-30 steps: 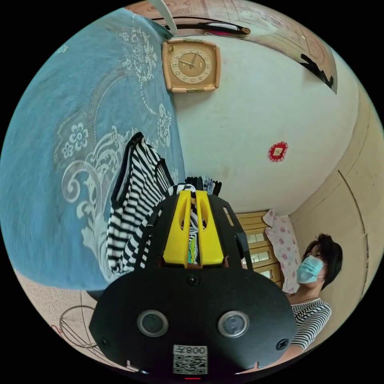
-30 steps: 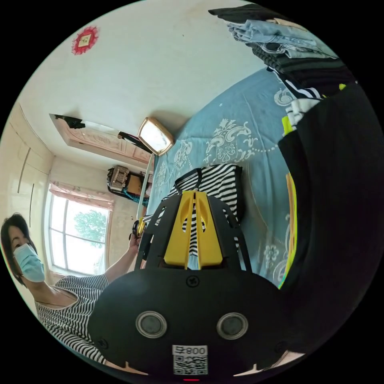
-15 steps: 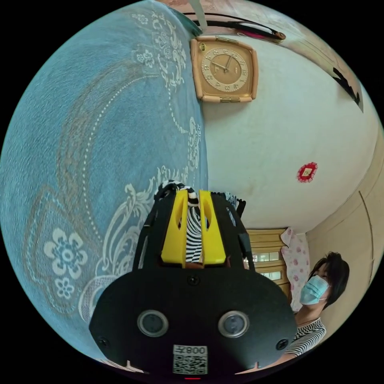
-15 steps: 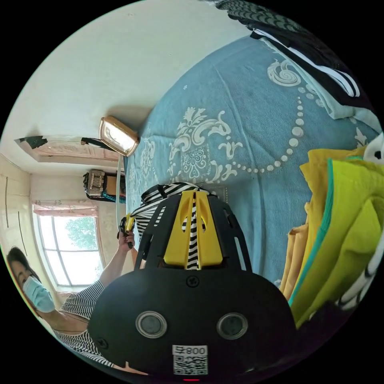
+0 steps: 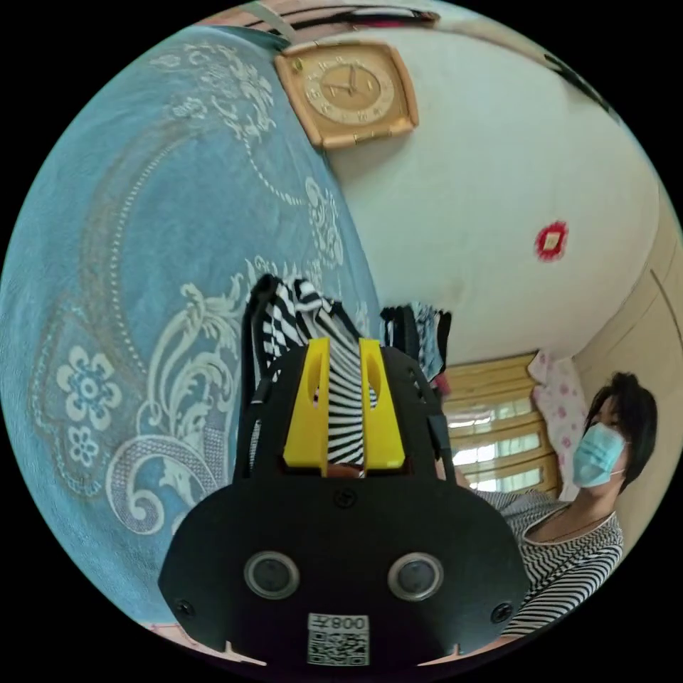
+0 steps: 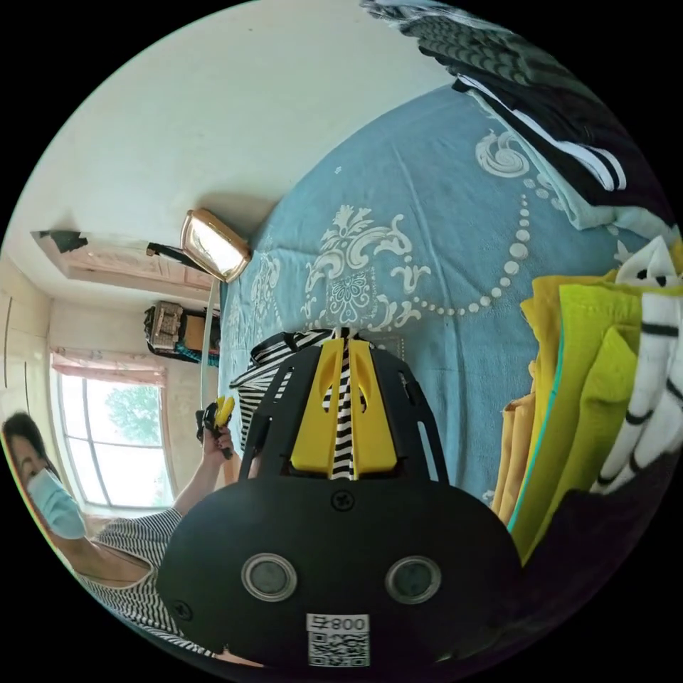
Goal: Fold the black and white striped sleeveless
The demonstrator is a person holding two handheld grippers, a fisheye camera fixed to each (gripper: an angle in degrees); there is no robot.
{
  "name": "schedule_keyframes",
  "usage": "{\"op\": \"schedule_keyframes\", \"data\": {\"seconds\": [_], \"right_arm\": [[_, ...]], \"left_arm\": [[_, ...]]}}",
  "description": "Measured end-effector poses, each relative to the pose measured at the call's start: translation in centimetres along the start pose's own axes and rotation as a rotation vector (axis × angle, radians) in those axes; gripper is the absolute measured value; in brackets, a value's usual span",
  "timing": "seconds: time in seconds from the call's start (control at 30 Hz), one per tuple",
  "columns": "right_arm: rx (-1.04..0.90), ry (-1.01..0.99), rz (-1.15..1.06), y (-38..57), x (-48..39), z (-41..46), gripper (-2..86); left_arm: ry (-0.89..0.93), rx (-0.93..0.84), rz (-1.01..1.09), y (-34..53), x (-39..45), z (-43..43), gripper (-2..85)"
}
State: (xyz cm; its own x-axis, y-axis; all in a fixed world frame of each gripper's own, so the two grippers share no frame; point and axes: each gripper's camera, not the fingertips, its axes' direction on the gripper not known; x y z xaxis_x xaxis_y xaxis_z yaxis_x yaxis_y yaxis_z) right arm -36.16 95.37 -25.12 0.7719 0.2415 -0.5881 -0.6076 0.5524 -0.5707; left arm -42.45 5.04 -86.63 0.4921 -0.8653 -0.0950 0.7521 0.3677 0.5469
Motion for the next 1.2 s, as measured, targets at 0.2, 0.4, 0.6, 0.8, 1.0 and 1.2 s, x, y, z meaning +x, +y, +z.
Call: {"op": "schedule_keyframes", "data": {"seconds": [0.2, 0.4, 0.6, 0.8, 1.0, 1.2], "right_arm": [[-0.203, 0.158, -0.323, -1.1, -9.7, 5.7, 0.0], [-0.363, 0.356, -0.524, -2.6, -16.3, 12.4, -0.4], [-0.359, 0.429, -0.568, -5.0, -19.6, 14.0, -0.5], [-0.301, 0.462, -0.56, -8.2, -21.9, 13.9, -0.5], [-0.357, 0.377, -0.709, -6.9, -26.0, 14.7, -0.5], [-0.342, 0.558, -0.718, -8.3, -26.7, 16.6, -0.6]], "left_arm": [[-0.174, -0.187, 0.098, -2.5, 0.9, 8.2, 6.7], [-0.32, -0.273, 0.123, -5.4, 0.6, 13.4, 3.7], [-0.349, -0.235, 0.165, -8.4, 1.0, 15.6, 2.0], [-0.342, -0.172, 0.172, -11.3, 1.0, 16.8, 0.9], [-0.384, -0.17, 0.183, -12.6, 0.4, 18.0, 0.4], [-0.363, -0.106, 0.172, -12.9, -0.3, 17.2, 0.2]]}}
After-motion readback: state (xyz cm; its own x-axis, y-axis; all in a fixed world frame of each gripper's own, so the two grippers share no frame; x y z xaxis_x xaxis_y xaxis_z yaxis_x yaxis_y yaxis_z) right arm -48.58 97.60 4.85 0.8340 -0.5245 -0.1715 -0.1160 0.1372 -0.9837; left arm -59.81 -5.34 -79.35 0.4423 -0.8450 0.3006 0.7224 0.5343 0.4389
